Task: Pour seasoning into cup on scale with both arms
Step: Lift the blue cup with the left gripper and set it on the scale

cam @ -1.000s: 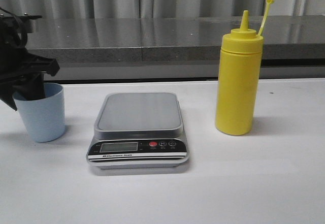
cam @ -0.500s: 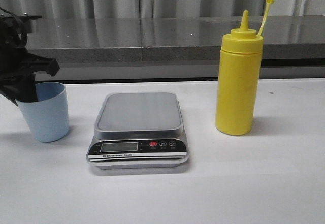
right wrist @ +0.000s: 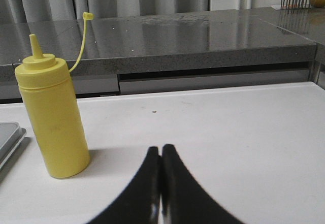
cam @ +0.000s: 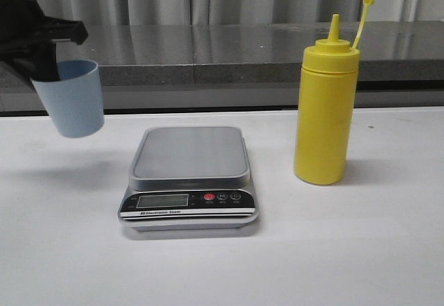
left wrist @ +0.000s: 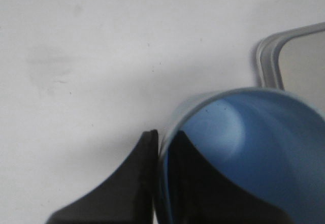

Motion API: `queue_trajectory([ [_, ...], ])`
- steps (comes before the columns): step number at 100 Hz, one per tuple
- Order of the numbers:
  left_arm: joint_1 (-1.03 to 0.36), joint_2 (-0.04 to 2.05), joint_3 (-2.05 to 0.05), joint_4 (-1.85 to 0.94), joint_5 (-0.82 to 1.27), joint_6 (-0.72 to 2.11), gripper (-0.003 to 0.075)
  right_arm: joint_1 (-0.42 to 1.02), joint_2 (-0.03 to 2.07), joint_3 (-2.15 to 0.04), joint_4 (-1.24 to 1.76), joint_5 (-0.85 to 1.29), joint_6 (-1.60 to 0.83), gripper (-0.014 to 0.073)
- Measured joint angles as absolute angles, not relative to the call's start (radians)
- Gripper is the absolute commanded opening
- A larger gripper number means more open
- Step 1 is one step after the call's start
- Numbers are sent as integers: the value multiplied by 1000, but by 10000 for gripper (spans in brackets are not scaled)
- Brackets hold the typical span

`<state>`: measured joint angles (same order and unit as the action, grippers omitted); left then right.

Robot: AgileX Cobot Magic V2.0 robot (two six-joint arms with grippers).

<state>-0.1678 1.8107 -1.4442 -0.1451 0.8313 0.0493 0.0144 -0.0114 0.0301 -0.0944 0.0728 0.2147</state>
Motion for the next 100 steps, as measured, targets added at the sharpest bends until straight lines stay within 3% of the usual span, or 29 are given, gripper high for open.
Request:
queue_trajectory([
  [55,-442,1817,-1557,-147,838,49,10,14,-11,30,-94,73,215,-67],
  [86,-466,1891,-1558,-149,836,49,13,14,-11,30,-94,73,215,-67],
  [100,-466,1916,-1558,-149,836,67,87,14,-11,30,-94,73,215,-67],
])
